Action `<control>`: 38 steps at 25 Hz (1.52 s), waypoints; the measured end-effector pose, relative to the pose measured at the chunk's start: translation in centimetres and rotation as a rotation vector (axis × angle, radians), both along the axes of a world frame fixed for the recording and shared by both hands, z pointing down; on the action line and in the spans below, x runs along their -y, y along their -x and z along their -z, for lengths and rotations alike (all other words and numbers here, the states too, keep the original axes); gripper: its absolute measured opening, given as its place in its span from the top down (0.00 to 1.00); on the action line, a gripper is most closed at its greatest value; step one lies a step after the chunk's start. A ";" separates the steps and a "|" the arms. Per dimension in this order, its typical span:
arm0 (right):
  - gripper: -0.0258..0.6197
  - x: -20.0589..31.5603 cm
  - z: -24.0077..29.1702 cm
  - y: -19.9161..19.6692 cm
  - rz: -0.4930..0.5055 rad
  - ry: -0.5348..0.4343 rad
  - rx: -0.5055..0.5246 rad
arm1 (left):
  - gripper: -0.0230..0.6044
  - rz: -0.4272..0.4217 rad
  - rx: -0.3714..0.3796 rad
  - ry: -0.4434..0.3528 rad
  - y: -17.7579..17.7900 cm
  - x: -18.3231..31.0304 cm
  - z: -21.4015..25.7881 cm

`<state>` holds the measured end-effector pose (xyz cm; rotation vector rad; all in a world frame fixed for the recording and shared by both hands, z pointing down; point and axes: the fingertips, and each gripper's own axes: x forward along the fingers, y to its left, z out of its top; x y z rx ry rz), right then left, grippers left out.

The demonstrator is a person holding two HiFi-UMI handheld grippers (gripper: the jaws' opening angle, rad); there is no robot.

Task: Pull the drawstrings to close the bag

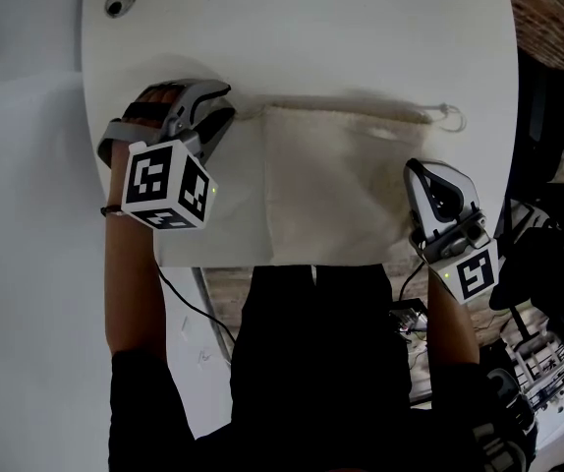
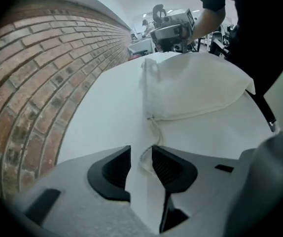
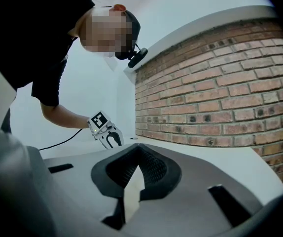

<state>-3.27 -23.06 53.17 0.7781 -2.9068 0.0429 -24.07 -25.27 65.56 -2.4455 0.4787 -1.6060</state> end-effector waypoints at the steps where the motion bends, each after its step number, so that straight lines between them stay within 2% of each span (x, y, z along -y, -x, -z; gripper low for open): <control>1: 0.95 0.0 0.0 -0.2 -0.002 0.000 -0.001 | 0.75 -0.016 -0.002 0.022 -0.1 0.0 -0.1; 6: 0.95 0.4 0.0 -0.8 -0.010 -0.002 -0.004 | 0.75 -0.100 -0.009 0.138 -0.2 -0.3 -0.4; 10: 0.95 0.5 0.0 -1.1 -0.015 -0.001 -0.007 | 0.77 -0.173 -0.002 0.264 -0.3 -0.5 -0.6; 13: 0.95 0.7 0.0 -1.2 -0.020 0.003 -0.002 | 0.79 -0.176 -0.017 0.349 -0.4 -0.7 -0.6; 17: 0.95 1.1 0.0 -1.4 -0.025 0.008 0.003 | 0.80 -0.144 -0.056 0.397 -0.3 -0.7 -0.5; 20: 0.95 1.4 0.1 -1.6 -0.030 0.007 0.007 | 0.81 -0.128 -0.055 0.389 -0.4 -0.7 -0.4; 24: 0.95 1.7 0.2 -1.8 -0.030 0.008 0.008 | 0.91 -0.112 -0.010 0.314 -0.5 -1.3 -0.4; 31: 0.95 1.8 0.3 -2.2 -0.028 0.000 -0.008 | 0.93 0.037 -0.047 0.245 -0.4 -1.2 -0.4; 35: 0.95 2.1 0.2 -2.4 -0.025 -0.031 -0.073 | 0.93 0.149 -0.089 0.224 0.5 -1.2 -0.6; 38: 0.95 2.6 -0.4 -3.5 -0.038 -0.047 -0.150 | 0.93 0.185 -0.073 0.207 1.0 -1.4 -0.9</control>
